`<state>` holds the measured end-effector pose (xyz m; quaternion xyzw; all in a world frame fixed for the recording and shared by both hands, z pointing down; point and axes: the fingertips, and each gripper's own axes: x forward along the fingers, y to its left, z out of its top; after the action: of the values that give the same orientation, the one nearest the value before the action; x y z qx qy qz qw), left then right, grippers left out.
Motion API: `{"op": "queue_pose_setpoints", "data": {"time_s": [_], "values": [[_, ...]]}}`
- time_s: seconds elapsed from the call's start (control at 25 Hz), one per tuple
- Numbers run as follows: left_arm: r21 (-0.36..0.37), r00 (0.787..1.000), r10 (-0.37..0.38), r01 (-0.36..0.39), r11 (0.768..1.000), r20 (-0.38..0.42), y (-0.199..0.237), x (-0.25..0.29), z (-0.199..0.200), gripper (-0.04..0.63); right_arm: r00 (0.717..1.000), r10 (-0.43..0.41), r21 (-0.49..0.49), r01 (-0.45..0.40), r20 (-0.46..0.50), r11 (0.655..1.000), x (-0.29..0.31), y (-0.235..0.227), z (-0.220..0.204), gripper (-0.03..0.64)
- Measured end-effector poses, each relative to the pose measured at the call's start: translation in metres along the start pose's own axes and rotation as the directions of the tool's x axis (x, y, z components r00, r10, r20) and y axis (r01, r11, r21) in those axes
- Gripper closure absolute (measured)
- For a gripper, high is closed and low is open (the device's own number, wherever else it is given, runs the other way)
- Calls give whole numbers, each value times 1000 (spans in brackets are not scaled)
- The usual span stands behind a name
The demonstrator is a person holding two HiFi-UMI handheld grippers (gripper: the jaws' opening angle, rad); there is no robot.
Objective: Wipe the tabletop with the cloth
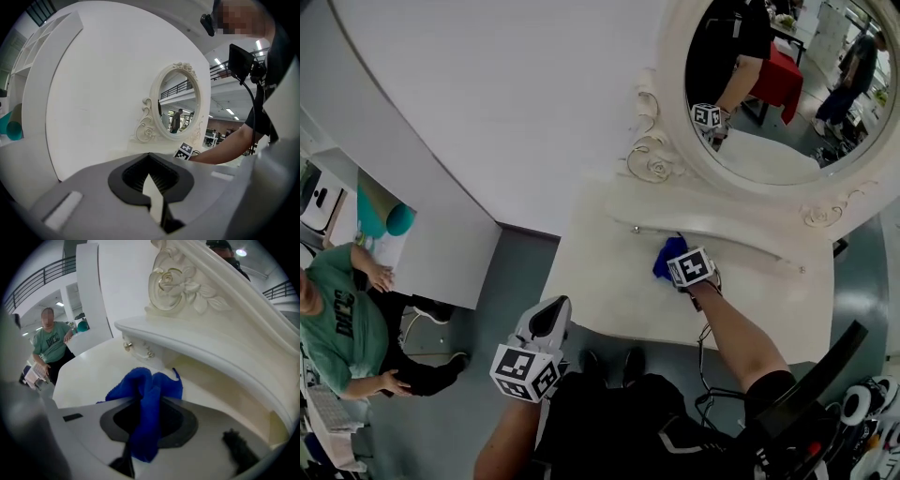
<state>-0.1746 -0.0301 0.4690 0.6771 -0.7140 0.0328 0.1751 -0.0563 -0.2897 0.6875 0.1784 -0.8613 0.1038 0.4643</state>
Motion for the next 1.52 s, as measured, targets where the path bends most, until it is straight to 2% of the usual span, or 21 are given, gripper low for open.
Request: {"op": "queue_pose_setpoints", "data": {"time_s": [0.28, 0.56, 0.92, 1.04, 1.2, 1.36, 1.52], "values": [[18, 994, -112, 112, 994, -10, -10, 14, 5, 589, 997, 62, -3, -62, -36, 998, -28, 59, -50, 517], [36, 970, -243, 243, 969, -14, -19, 29, 12, 589, 996, 70, 15, -70, -49, 997, -57, 108, -93, 517], [42, 932, -361, 361, 932, -21, -21, 41, 8, 589, 999, -4, 120, 9, -47, 993, -78, 137, -124, 517], [48, 917, -398, 398, 916, -12, -21, 41, 7, 589, 998, 2, 166, 10, -70, 986, -80, 141, -130, 517], [43, 909, -416, 416, 908, -5, -18, 43, 5, 589, 999, -12, 234, 21, -39, 972, -86, 126, -123, 515], [48, 913, -409, 408, 912, 1, -20, 41, 6, 589, 989, -144, 290, 129, 33, 948, -100, 69, -98, 515], [76, 927, -375, 374, 924, -4, -27, 37, 6, 589, 973, -217, 318, 184, 72, 930, -102, 14, -71, 515]]}}
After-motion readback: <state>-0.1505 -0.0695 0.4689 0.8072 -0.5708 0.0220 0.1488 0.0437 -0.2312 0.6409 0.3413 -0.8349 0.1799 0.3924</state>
